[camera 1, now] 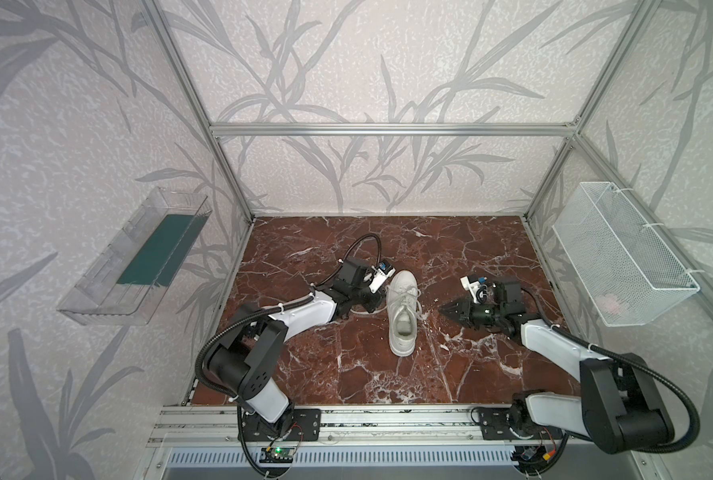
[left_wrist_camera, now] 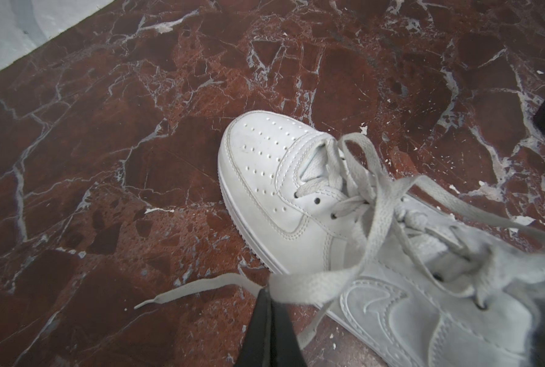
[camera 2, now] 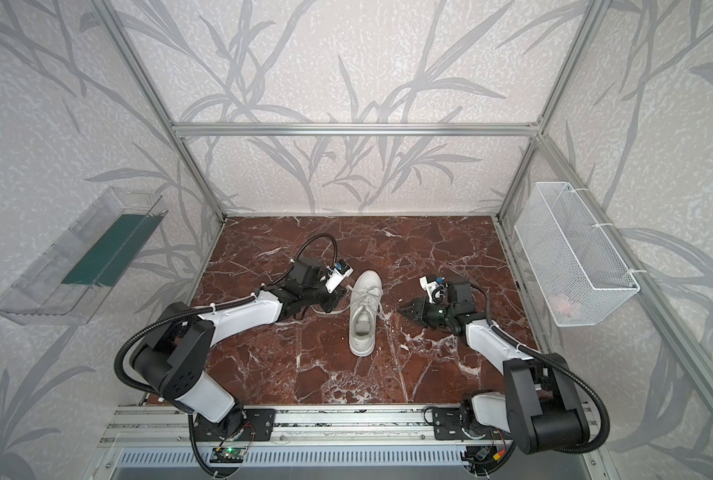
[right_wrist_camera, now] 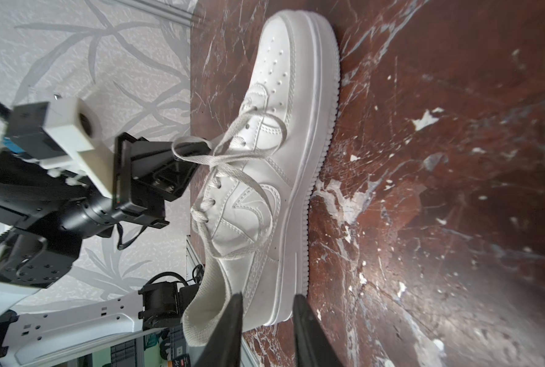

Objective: Tie the shoes

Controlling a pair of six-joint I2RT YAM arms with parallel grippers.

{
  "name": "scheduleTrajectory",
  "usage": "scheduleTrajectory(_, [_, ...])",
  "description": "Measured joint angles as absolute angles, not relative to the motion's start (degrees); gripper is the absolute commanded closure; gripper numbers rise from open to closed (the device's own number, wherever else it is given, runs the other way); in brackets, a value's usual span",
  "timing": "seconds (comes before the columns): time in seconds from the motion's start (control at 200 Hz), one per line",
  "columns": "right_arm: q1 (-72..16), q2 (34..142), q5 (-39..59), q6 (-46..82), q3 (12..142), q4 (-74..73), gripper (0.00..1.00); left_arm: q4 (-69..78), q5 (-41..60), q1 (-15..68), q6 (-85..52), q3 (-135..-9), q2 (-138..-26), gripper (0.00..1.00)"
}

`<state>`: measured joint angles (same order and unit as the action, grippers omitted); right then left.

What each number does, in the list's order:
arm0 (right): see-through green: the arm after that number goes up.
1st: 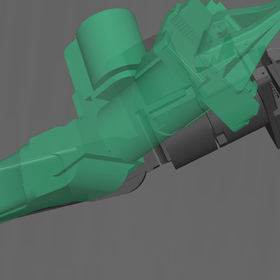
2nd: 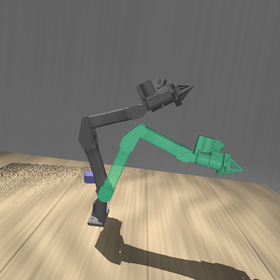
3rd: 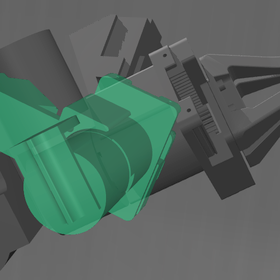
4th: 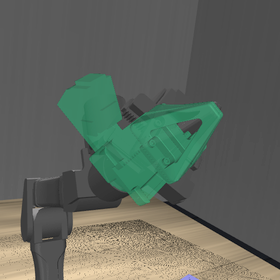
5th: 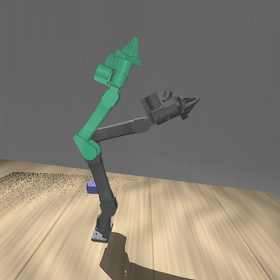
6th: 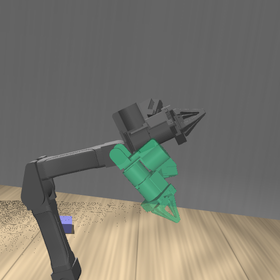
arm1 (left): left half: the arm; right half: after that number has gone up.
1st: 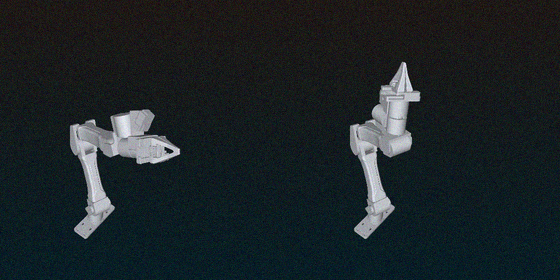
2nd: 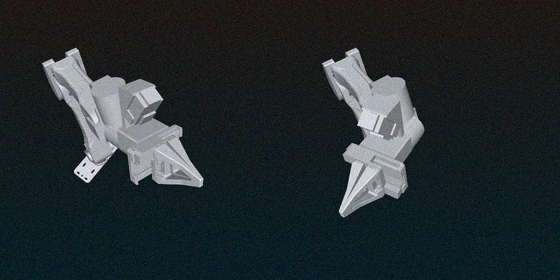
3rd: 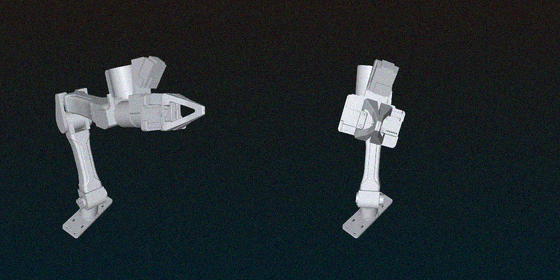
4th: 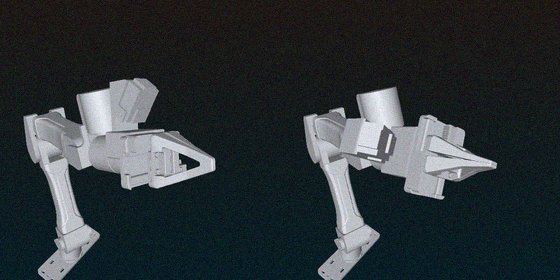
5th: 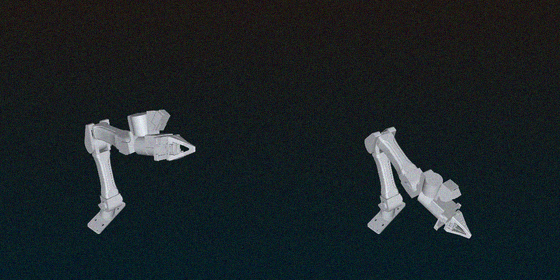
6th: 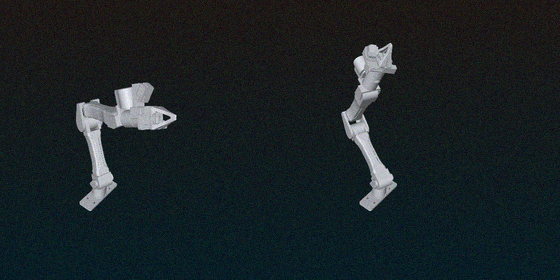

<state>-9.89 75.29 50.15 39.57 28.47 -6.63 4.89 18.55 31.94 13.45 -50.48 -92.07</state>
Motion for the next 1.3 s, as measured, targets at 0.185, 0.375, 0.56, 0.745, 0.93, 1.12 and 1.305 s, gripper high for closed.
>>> scheduleTrajectory(0.185, [-14.37,80.42,48.49,42.63,27.68,-12.95,0.79,4.54,18.57,33.19,13.02,-50.48,-90.61,1.0])
scheduleTrajectory(0.375, [-15.55,84.97,47.94,44.56,27.62,-17.87,0.81,4.27,18.5,34.7,12.23,-50.48,-90.48,1.0])
scheduleTrajectory(0.56, [-15.59,88.38,48.05,45.74,27.62,-20.73,0.81,4.78,18.46,35.48,10.96,-50.48,-90.0,1.0])
scheduleTrajectory(0.745, [-15.73,92.14,48.97,47.13,27.64,-23.59,0.82,4.95,18.39,35.88,10.2,-50.48,-90.0,1.0])
scheduleTrajectory(0.93, [-16.23,94.32,50.63,48.25,28.6,-26.11,0.82,6.15,18.35,35.9,8.88,-50.48,-90.0,1.0])
scheduleTrajectory(1.12, [-16.86,95.22,52.34,50.22,29.95,-30.11,0.82,7.46,18.39,36.01,7.53,-50.48,-90.0,1.0])
scheduleTrajectory(1.305, [-17.08,95.15,53.28,52.16,30.26,-33.41,0.82,7.79,18.37,36.14,6.87,-50.48,-90.0,1.0])
